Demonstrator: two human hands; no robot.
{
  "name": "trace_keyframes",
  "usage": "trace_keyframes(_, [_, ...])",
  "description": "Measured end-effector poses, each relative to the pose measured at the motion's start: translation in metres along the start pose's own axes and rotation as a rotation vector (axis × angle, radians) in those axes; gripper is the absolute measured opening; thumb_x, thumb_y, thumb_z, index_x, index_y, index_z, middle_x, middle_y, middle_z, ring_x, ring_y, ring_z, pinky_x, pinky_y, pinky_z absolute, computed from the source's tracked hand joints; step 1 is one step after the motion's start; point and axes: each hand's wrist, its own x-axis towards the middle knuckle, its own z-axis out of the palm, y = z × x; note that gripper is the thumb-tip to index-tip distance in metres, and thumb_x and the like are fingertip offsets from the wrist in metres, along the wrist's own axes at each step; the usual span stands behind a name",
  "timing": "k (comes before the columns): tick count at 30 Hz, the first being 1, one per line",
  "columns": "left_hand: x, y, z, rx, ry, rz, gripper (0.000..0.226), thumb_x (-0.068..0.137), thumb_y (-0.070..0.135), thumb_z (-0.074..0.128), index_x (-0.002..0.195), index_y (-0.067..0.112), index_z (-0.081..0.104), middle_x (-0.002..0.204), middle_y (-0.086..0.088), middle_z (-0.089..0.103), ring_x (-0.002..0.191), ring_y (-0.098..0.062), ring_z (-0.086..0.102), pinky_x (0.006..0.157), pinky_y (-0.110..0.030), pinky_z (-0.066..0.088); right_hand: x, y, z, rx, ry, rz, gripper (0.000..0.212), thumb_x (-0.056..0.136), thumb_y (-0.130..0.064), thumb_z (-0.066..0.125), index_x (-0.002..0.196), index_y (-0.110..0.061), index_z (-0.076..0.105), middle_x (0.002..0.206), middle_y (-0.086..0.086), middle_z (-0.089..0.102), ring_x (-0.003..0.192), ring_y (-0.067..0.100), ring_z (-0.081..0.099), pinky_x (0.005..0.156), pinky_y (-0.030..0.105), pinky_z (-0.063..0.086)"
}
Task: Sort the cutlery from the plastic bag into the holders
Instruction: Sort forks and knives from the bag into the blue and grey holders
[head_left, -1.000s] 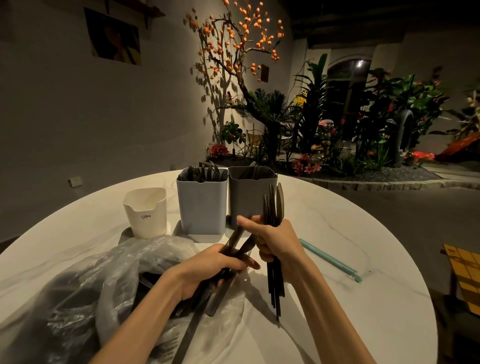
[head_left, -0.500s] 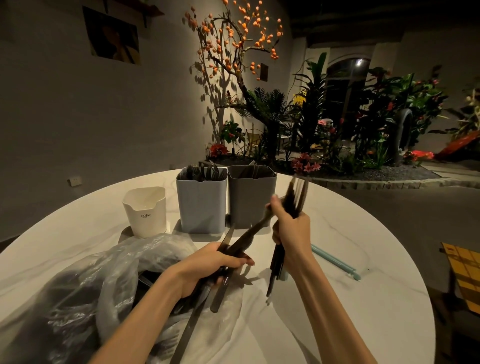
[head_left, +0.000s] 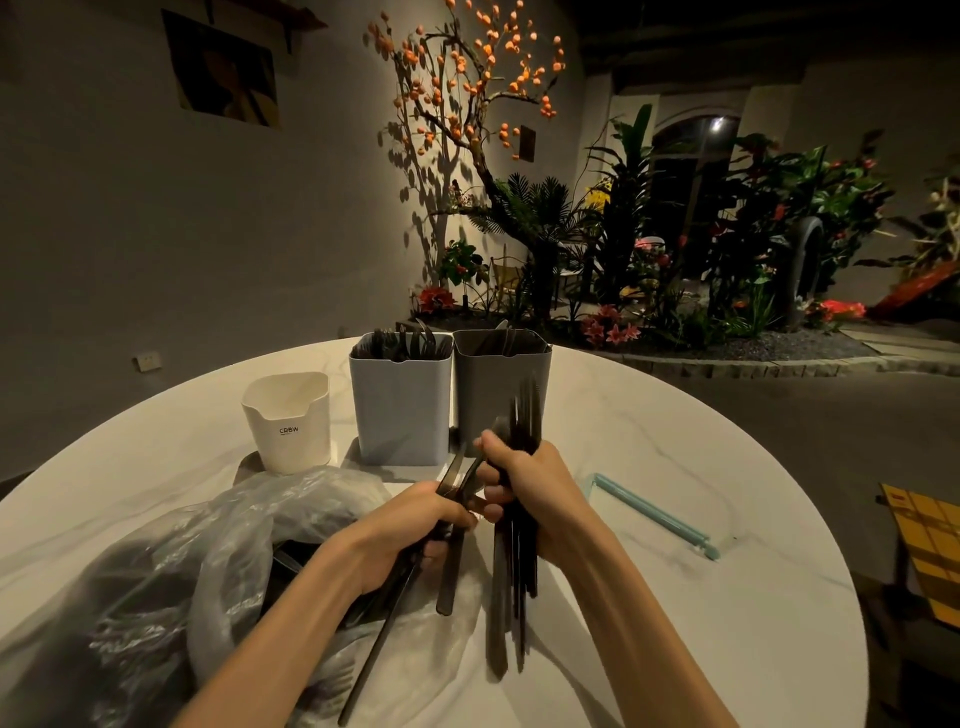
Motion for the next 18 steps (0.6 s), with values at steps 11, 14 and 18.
trace_keyframes(11, [-0.001,-0.001,0.005,0.084,-0.093,-0.013,0.021,0.1,0.01,0.059,0.118,0.001,0.065,0.081,0.0,0.07,0.054,-0.008,0.058,0.047,-0.018,0.043,0.003,-0.012,-0.02,0.231,0.449,-0.191,0.028,0.09,-0.027,0.075,0.098,-0.004,0.062,0.05,-0.004,0.043,0.039,0.006,0.04,0.041,0.019,0.04])
trace_keyframes(14, [0.0,0.0,0.006,0.091,-0.091,0.01,0.02,0.101,0.019,0.059,0.112,0.006,0.07,0.081,-0.004,0.063,0.051,-0.007,0.045,0.048,-0.017,0.04,0.003,-0.006,-0.022,0.07,0.284,-0.065,0.044,0.082,-0.036,0.082,0.096,0.003,0.068,0.05,-0.004,0.043,0.042,0.007,0.038,0.042,0.02,0.037])
trace_keyframes(18, [0.0,-0.001,0.005,0.055,-0.043,0.047,0.019,0.101,0.017,0.058,0.112,0.007,0.071,0.078,-0.004,0.061,0.049,-0.006,0.045,0.048,-0.017,0.04,0.006,-0.001,-0.013,0.028,0.294,-0.115,0.037,0.089,-0.034,0.074,0.087,0.003,0.071,0.05,-0.002,0.046,0.043,0.008,0.039,0.043,0.021,0.036])
